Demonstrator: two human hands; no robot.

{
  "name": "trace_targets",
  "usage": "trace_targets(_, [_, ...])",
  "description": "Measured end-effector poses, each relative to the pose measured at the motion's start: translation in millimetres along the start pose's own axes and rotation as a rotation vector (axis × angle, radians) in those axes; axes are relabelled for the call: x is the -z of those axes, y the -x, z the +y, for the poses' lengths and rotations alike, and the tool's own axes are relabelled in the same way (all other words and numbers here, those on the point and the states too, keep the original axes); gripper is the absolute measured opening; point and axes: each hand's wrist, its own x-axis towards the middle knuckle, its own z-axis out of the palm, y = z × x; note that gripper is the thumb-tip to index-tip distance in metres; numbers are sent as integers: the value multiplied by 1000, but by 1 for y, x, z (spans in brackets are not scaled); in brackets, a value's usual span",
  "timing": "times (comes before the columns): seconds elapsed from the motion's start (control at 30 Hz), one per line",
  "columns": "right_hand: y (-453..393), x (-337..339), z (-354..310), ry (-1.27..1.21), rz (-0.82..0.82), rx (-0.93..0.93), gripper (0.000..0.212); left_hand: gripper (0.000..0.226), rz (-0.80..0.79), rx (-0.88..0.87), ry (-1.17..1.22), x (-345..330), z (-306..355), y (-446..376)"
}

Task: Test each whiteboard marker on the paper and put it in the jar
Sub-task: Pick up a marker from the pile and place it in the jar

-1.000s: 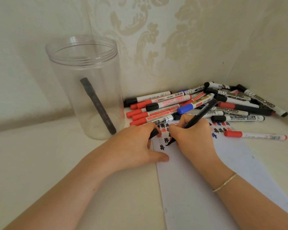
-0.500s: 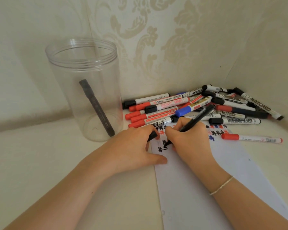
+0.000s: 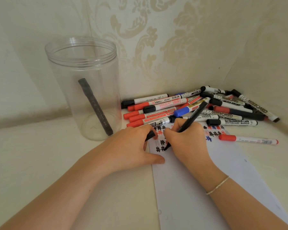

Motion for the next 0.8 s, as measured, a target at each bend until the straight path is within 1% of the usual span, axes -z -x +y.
trace_targets(0.07, [0,2,-1,-26,0,0,26,54,2,-7,6,0,1,1])
trace_targets(0.13, [0,5,-3,-146,22,-31,26,51,12,-22,37,-1,1,1])
trace_targets(0.23, [-3,13,-9,-417,32,-69,26,34,57,-47,112,-3,-2,2])
trace_targets(0.33, [-9,17,-15,-790,-40,-140,17,16,73,-54,193,-3,-5,1])
trace_targets(0.37, [-10,18,-17,-904,-67,-182,19,13,70,-55,216,-2,-6,1])
trace_targets(0.4, [-10,19,-17,-969,-90,-215,23,10,67,-57,233,-2,-5,1])
trace_targets(0.47, [-10,19,-19,-929,-142,-213,26,9,61,-66,243,-1,-5,2])
trace_targets(0.57, [-9,18,-19,-772,-207,-128,25,16,64,-86,211,-2,-5,3])
trace_targets(0.67, [-7,16,-20,-725,-222,-83,25,23,85,-99,188,-3,-4,3])
trace_targets(0.8, [-6,14,-20,-705,-224,-75,24,23,100,-109,169,-2,-4,3])
